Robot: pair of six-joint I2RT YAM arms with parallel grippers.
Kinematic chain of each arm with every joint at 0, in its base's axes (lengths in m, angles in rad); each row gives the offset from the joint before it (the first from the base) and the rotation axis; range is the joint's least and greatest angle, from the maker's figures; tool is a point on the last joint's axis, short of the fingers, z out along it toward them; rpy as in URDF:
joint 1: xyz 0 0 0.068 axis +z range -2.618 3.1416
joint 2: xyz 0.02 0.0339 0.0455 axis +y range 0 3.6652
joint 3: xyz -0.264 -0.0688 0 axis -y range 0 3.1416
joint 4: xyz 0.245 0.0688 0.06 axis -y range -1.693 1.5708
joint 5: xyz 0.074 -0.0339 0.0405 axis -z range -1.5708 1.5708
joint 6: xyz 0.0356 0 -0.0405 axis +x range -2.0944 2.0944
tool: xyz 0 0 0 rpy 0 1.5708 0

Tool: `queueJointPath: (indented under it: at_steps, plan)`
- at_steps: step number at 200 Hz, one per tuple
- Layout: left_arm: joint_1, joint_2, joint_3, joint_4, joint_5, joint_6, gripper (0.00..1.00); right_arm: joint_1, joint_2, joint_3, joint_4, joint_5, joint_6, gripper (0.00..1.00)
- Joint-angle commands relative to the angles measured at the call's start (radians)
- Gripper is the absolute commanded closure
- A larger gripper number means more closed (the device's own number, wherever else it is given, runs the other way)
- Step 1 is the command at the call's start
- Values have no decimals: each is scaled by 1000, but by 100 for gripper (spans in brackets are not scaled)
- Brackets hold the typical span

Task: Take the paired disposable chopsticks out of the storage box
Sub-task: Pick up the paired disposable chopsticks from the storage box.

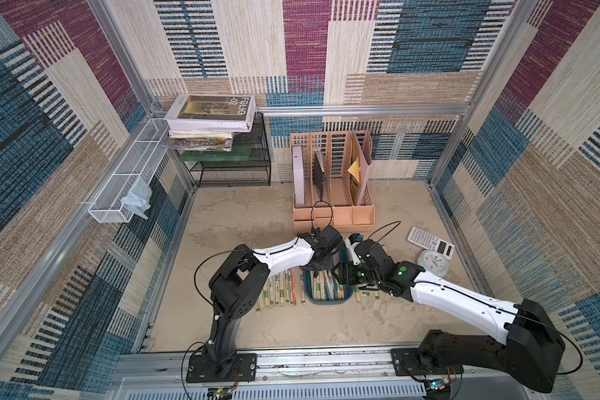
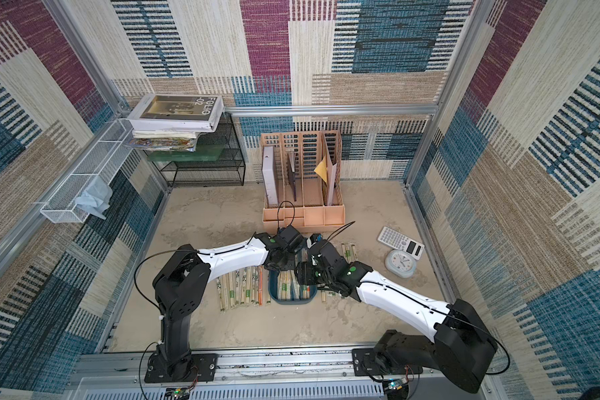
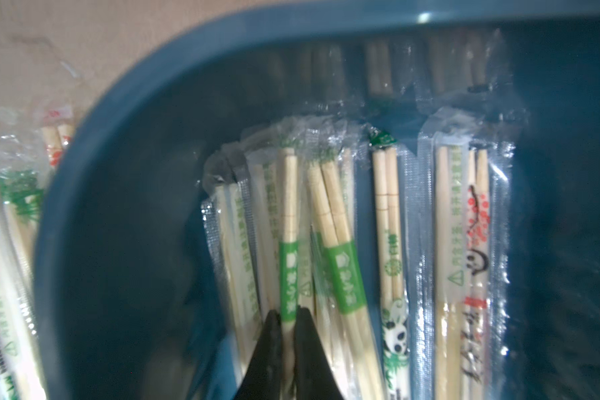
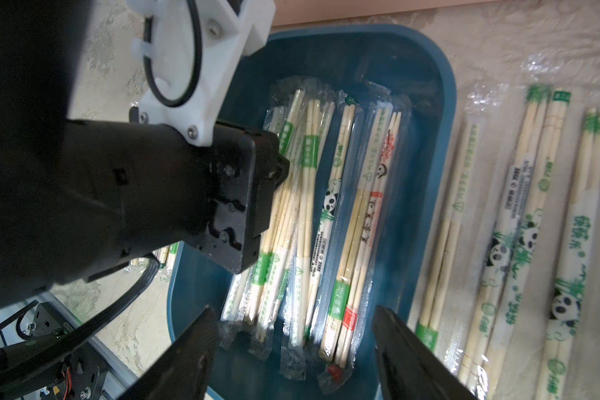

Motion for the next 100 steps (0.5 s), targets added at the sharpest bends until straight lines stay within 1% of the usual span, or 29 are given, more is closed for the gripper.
queueJointPath:
  at_steps: [1,37,50,76,100]
  plan:
    - [2,-31,1,-17,3,4,92,2,0,5,-4,2,-1,26]
    - [1,-93,0,-19,-5,14,92,2,2,7,-1,1,-3,26]
    - [2,-99,2,-19,-6,23,89,2,5,8,-1,2,-3,26]
    - [2,-98,3,-9,13,27,89,2,14,10,5,1,-4,26]
    - [2,-94,-1,-4,14,21,98,2,26,20,3,-3,-7,26]
